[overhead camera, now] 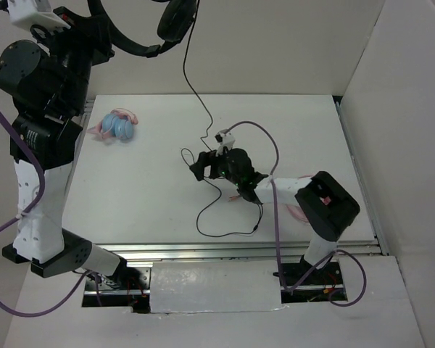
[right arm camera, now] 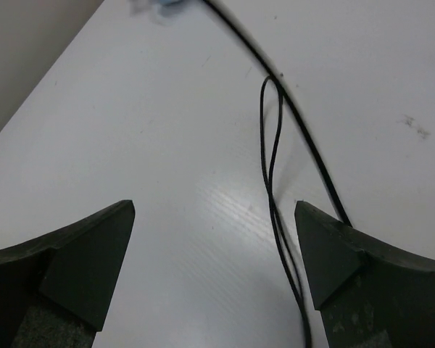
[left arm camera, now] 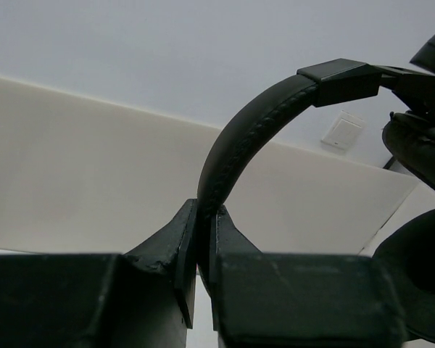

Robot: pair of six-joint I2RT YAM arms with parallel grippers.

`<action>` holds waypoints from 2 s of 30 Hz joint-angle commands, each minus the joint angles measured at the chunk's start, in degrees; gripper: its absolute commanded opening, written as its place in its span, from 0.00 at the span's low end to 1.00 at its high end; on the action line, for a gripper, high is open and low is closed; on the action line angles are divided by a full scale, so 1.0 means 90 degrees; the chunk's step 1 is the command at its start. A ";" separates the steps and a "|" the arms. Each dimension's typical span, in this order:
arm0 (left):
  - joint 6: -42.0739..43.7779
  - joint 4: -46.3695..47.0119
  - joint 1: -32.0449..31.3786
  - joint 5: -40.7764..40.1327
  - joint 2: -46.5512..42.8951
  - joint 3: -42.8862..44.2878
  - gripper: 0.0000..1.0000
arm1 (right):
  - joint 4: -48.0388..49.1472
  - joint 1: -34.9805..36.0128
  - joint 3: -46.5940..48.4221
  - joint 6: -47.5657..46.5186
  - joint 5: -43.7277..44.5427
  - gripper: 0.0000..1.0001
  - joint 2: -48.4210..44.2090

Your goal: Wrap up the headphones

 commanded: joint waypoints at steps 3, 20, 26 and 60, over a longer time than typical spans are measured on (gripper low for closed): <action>0.0018 0.0289 0.0013 0.0103 -0.0071 0.0312 0.00 | 0.0062 0.0627 0.1135 -0.0222 0.2004 1.00 0.0480; 0.0302 0.0084 0.0003 -0.0776 -0.0580 -0.0352 0.00 | -0.2671 0.1146 -0.1462 -0.0937 -0.0532 1.00 -0.3874; 0.0155 0.0123 0.0013 -0.0913 -0.0492 -0.0323 0.00 | -0.1983 0.0687 -0.2176 -0.0790 -0.0485 1.00 -0.3780; 0.0418 0.0621 0.0052 -0.3161 0.1060 -0.1503 0.00 | -0.5792 0.1779 0.0311 -0.0836 0.2607 0.00 -0.4216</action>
